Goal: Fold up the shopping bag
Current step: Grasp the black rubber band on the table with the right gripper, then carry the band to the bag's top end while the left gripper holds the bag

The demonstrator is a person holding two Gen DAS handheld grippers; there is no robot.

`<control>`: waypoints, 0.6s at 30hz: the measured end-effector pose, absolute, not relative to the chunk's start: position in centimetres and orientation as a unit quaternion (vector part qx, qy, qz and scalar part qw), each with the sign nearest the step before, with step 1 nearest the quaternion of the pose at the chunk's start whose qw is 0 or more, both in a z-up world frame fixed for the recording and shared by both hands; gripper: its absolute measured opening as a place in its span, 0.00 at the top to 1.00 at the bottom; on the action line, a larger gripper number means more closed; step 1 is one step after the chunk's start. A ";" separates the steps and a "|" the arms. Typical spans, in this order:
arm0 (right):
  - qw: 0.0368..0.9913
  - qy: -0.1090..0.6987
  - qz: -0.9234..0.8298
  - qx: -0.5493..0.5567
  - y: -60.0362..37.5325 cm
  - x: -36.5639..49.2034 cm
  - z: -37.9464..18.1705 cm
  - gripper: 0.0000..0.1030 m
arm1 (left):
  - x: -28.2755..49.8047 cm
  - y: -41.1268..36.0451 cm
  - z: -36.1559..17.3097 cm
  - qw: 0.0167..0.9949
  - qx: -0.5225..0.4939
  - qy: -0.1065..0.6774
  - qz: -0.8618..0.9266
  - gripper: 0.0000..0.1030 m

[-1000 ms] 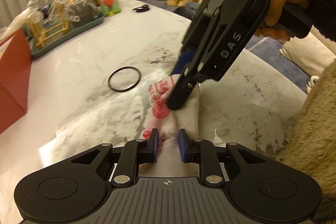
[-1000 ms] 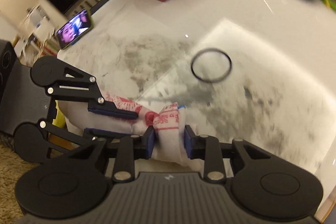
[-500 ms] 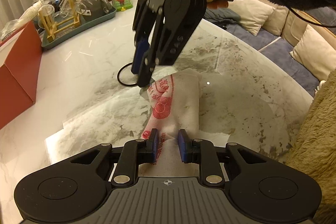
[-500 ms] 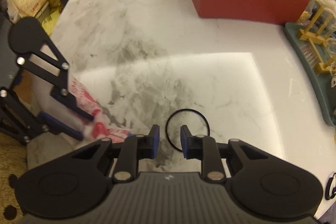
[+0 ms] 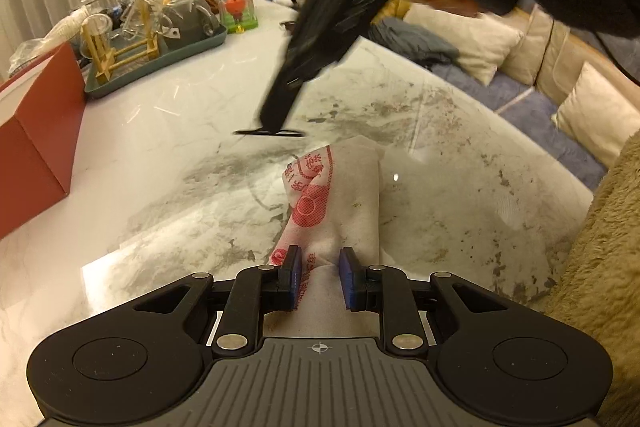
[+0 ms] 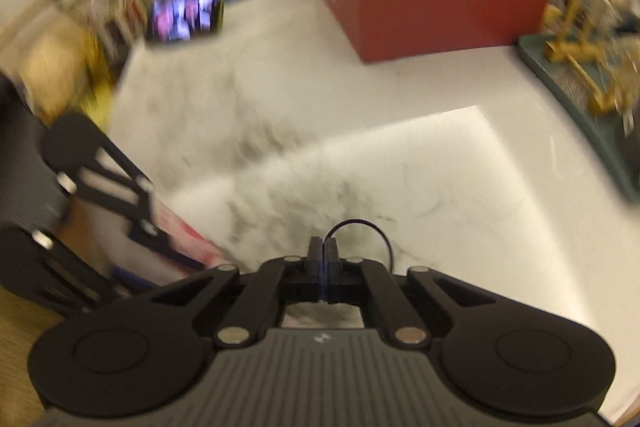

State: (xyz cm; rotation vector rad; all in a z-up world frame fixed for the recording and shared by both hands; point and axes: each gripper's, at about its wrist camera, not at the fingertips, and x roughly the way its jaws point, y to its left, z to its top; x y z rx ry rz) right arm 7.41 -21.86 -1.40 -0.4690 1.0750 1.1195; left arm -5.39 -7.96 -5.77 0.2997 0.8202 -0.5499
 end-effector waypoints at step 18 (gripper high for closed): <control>0.697 0.512 0.480 -0.148 -23.0 5.1 -1.9 1.00 | -5.0 -8.0 -5.7 0.868 0.145 0.391 -0.270 0.79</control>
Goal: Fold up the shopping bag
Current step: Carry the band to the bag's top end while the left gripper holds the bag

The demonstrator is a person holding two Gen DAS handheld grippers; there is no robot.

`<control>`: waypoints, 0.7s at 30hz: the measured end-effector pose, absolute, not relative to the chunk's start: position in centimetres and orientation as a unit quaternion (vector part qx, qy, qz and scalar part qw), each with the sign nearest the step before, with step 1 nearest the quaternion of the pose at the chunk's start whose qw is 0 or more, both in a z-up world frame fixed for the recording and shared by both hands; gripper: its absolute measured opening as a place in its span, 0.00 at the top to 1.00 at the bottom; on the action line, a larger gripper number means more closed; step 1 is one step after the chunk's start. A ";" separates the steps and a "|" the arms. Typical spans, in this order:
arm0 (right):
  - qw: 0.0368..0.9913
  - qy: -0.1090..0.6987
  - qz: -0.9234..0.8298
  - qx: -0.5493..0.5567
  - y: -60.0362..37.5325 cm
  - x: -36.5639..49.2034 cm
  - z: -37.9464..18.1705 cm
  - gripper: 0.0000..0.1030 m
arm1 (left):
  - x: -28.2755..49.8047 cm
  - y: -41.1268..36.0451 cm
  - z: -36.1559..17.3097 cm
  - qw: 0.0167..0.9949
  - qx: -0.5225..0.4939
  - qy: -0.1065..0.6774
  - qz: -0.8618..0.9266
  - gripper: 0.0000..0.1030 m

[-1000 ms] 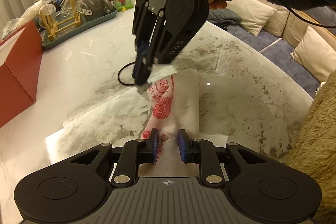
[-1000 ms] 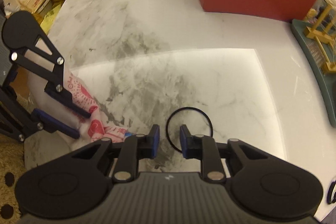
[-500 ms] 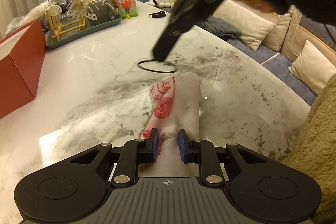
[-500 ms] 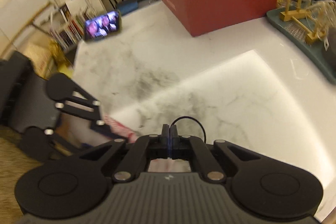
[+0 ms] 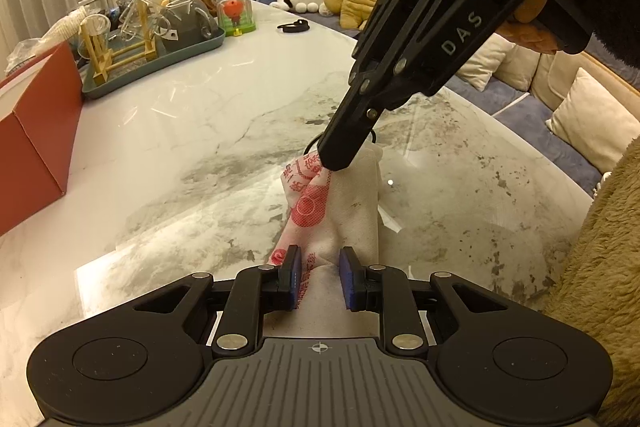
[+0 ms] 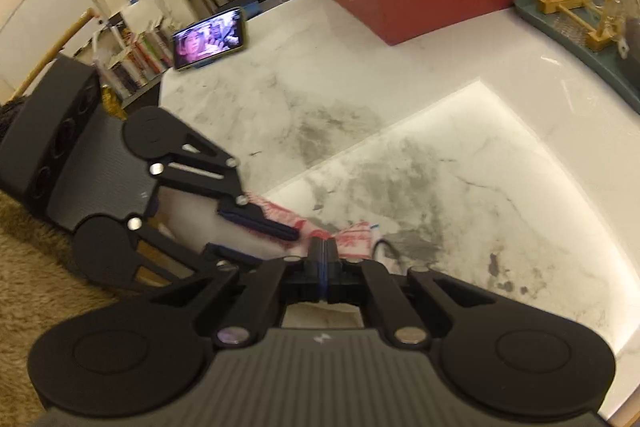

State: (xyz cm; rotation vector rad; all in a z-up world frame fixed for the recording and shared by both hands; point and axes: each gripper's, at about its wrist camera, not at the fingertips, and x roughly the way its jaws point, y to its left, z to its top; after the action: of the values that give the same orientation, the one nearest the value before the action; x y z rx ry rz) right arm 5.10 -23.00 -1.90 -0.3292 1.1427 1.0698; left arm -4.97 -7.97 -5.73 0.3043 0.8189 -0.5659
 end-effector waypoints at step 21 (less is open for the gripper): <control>0.585 0.648 0.487 0.011 -27.4 15.0 -7.2 0.99 | -4.9 -8.2 -5.5 0.864 0.148 0.399 -0.269 0.79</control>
State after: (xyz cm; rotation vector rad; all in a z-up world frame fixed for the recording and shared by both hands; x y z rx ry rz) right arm 15.02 -27.42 -7.17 0.0253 1.5109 1.1368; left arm -4.89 -8.21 -5.54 0.3093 0.8354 -0.5645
